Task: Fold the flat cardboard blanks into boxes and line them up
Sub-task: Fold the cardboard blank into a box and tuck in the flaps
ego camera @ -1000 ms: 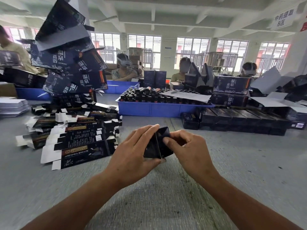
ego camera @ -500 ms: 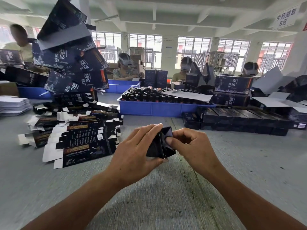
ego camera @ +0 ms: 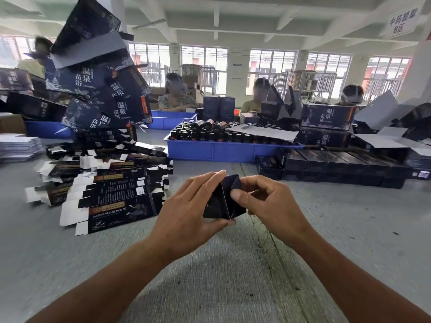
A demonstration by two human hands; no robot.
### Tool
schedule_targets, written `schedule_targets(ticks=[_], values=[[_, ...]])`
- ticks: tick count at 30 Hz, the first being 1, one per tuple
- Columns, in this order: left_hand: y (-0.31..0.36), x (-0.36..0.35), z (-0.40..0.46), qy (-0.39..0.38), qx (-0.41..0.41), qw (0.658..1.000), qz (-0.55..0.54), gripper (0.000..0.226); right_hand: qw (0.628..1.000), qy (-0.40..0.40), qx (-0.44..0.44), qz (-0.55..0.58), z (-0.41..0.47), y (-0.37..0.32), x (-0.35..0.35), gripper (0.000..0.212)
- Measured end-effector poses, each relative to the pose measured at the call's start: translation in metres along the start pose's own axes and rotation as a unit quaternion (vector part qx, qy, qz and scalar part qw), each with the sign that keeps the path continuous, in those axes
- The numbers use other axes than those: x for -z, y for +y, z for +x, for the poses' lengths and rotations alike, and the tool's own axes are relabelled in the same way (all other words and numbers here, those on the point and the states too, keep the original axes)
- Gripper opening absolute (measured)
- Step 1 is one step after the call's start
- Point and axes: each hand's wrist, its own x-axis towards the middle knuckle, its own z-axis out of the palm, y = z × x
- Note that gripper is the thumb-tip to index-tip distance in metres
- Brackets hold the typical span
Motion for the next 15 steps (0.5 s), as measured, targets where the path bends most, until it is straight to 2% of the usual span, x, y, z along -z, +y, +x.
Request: schedule_targets(ticks=[3, 4, 6, 9, 12, 14, 15], values=[[0.003, -0.001, -0.001, -0.012, -0.026, 1.0, 0.013, 0.092, 0.998, -0.038, -0.006, -0.054, -0.003, 0.001, -0.005, 0.079], [0.003, -0.003, -0.001, -0.016, -0.043, 0.999, 0.02, 0.09, 0.996, -0.045, 0.001, -0.075, -0.004, 0.002, -0.008, 0.083], [0.004, -0.006, -0.002, -0.025, -0.068, 0.997, 0.023, 0.085, 0.997, -0.027, 0.008, -0.079, -0.003, 0.006, -0.013, 0.076], [0.003, -0.007, -0.002, -0.023, -0.059, 0.998, 0.021, 0.081, 0.997, 0.048, -0.054, 0.011, 0.004, 0.011, -0.012, 0.076], [0.002, -0.008, -0.002, 0.017, 0.027, 0.999, 0.009, 0.07, 0.985, 0.07, -0.12, 0.105, 0.01, 0.018, -0.004, 0.075], [0.001, -0.004, 0.001, 0.024, 0.142, 0.988, -0.06, 0.066, 0.978, 0.04, -0.144, 0.148, 0.012, 0.023, -0.001, 0.065], [0.0, -0.001, 0.003, 0.018, 0.21, 0.97, -0.12, 0.069, 0.975, 0.019, -0.153, 0.161, 0.012, 0.024, -0.002, 0.062]])
